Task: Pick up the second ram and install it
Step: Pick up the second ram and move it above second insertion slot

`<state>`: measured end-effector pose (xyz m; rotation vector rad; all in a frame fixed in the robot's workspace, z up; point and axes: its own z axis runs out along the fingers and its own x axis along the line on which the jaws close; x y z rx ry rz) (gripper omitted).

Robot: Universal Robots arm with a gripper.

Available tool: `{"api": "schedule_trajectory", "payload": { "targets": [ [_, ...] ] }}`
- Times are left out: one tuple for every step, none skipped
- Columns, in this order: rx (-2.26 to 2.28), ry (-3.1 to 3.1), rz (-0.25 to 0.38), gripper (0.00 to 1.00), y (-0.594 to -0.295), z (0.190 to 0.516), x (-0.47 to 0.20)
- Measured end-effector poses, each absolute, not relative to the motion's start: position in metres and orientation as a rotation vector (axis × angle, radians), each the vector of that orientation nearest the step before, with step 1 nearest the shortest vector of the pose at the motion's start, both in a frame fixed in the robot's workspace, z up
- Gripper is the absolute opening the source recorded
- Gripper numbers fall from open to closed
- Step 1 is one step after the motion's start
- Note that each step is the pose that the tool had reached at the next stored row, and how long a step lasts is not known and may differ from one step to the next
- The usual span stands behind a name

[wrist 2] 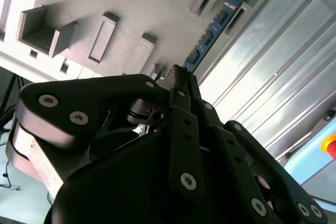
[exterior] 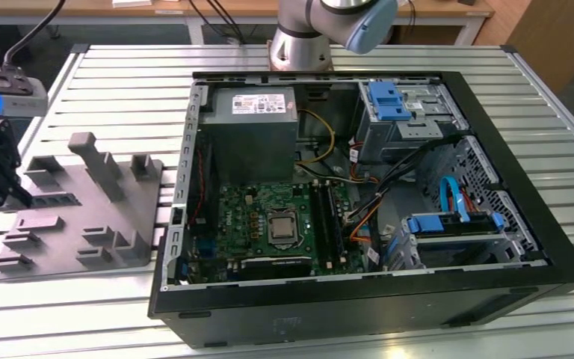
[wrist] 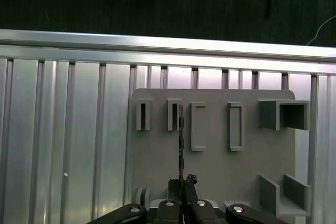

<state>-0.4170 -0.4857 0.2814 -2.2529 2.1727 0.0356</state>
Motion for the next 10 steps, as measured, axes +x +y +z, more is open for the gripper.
{"api": "schedule_trajectory", "payload": {
  "targets": [
    [-2.253,2.173,0.036,0.14,-0.4857,0.2823,-0.4170],
    [-2.253,2.173,0.036,0.14,-0.4857,0.2833,-0.4170],
    [-2.253,2.173,0.036,0.14,-0.4857,0.2842,-0.4170],
    [-2.253,2.173,0.036,0.14,-0.4857,0.2852,-0.4170],
    [-2.253,2.173,0.036,0.14,-0.4857,0.2863,-0.4170],
    [-2.253,2.173,0.036,0.14,-0.4857,0.2874,-0.4170],
    [-2.253,2.173,0.036,0.14,-0.4857,0.2884,-0.4170],
    [-2.253,2.173,0.036,0.14,-0.4857,0.2894,-0.4170],
    [-2.253,2.173,0.036,0.14,-0.4857,0.2905,-0.4170],
    [-2.253,2.173,0.036,0.14,-0.4857,0.2917,-0.4170]
  ]
}}
